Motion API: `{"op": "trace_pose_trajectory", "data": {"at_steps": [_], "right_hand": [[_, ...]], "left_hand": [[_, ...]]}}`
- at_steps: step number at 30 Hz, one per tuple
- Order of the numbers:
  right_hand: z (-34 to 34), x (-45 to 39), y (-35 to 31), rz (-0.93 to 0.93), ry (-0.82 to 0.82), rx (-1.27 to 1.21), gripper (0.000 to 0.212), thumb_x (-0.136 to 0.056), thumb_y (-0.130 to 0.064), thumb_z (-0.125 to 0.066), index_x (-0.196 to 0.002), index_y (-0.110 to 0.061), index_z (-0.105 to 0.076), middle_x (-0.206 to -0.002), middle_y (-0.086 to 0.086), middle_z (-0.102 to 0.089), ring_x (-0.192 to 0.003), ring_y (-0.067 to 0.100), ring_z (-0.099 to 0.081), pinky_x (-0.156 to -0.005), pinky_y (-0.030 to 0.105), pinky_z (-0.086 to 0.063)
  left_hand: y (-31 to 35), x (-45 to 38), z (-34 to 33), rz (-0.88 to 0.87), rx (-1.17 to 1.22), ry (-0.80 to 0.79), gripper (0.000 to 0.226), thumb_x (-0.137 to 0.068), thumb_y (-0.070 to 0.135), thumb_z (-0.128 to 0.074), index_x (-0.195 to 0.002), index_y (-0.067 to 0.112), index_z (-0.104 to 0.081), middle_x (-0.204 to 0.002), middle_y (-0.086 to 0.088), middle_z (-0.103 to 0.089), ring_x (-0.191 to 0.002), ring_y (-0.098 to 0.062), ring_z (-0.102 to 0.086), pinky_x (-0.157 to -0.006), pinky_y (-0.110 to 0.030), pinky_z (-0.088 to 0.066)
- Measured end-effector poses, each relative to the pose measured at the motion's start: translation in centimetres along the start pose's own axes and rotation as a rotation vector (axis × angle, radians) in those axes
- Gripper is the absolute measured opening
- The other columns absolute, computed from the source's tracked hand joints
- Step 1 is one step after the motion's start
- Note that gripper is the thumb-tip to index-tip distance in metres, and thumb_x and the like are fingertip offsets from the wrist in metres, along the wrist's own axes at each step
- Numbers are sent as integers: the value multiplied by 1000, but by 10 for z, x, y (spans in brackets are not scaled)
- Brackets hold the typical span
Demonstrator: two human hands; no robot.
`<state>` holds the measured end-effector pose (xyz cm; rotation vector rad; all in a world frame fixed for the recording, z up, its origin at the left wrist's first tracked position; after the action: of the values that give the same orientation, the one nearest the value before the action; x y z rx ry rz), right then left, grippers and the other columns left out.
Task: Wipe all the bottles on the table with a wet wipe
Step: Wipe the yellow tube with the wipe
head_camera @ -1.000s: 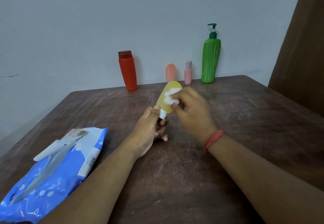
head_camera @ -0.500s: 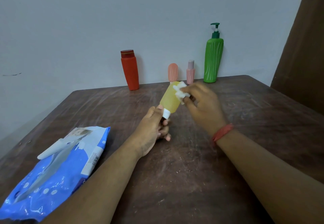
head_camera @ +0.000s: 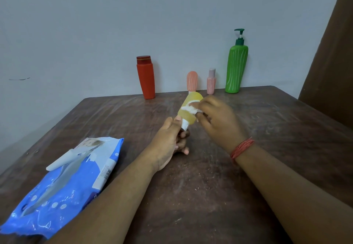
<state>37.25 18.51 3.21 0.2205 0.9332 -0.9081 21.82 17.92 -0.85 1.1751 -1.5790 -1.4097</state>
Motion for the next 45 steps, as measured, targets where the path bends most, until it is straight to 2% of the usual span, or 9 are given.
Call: {"op": "trace_pose_trajectory", "data": {"at_steps": [5,9,13,20,27,34,38,41,45], "right_hand": [[-9,6,-13,139,-160,-10,31,-87,-6,-61,-116,-16,-69,-100,1,-59,-89,20,-60,-72,30,-50],[4,-5,17,-64,47,65,30,-86,-2,-59,-111,-13,-70,-98,5,-60,-90,22,-59,-79,35,-50],[-5,6,-13,121,-153,-23,29,-87,-4,-60,-112,-13,-72,-98,2,-59,-91,12,-54,-75,18,-40],[12,-5,25,-118,49,124,32,-88,-1,-58,-114,-12,-73,-96,10,-61,-89,26,-61,-75,34,-50],[-2,-2,-5,173,-161,60,23,-89,-4,-60,-107,-13,-72,-93,3,-56,-88,21,-56,-71,37,-51],[8,-4,42,-171,65,103,32,-89,1,-53,-113,-8,-73,-97,11,-60,-87,25,-59,-74,24,-42],[4,-1,48,-400,96,-131,24,-94,-8,-60,-113,-15,-73,-95,-2,-63,-80,10,-56,-71,14,-42],[-5,5,48,-682,123,-646,15,-99,-15,-58,-106,-15,-72,-85,0,-70,-65,8,-58,-63,24,-52],[-14,11,35,-854,89,-1168,17,-101,-12,-53,-94,-4,-67,-81,5,-64,-68,11,-54,-59,21,-48]], "left_hand": [[1,-1,1,8,-41,34,15,-108,32,-41,-105,17,-42,-74,-1,-43,-50,-11,-27,-53,-31,-47],[-1,-1,-4,3,-183,14,27,-106,41,-40,-100,15,-38,-77,-1,-41,-49,-8,-29,-57,-34,-49],[2,-1,-2,-13,-224,32,20,-107,36,-41,-96,20,-42,-81,-2,-43,-51,-5,-41,-63,-36,-50],[2,-1,-6,-60,-465,-3,21,-107,38,-38,-95,21,-38,-78,-1,-47,-46,-6,-41,-70,-53,-55],[2,-1,-2,-32,-490,31,23,-106,45,-38,-102,22,-40,-86,-1,-53,-55,-13,-53,-72,-49,-55],[2,-2,-4,-35,-396,-17,21,-108,35,-38,-101,15,-39,-78,-1,-45,-47,-5,-37,-64,-37,-52],[1,-1,-2,-25,-266,-20,22,-108,35,-39,-101,14,-40,-77,-2,-44,-50,-9,-32,-60,-34,-49],[2,0,0,-15,-132,-14,22,-108,34,-38,-109,13,-43,-75,-2,-44,-50,-11,-29,-57,-33,-47],[3,0,-3,-14,-3,-31,27,-109,34,-35,-119,10,-44,-75,-3,-50,-51,-13,-31,-56,-31,-47]]}}
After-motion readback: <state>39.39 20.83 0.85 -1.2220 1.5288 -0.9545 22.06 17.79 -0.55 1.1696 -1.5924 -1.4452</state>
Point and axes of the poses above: each hand's wrist, its own x-axis away from the middle knuckle, its own z-axis out of the back of the hand, y = z × x, the point moved 3 cm from there along -x, towards the middle knuckle
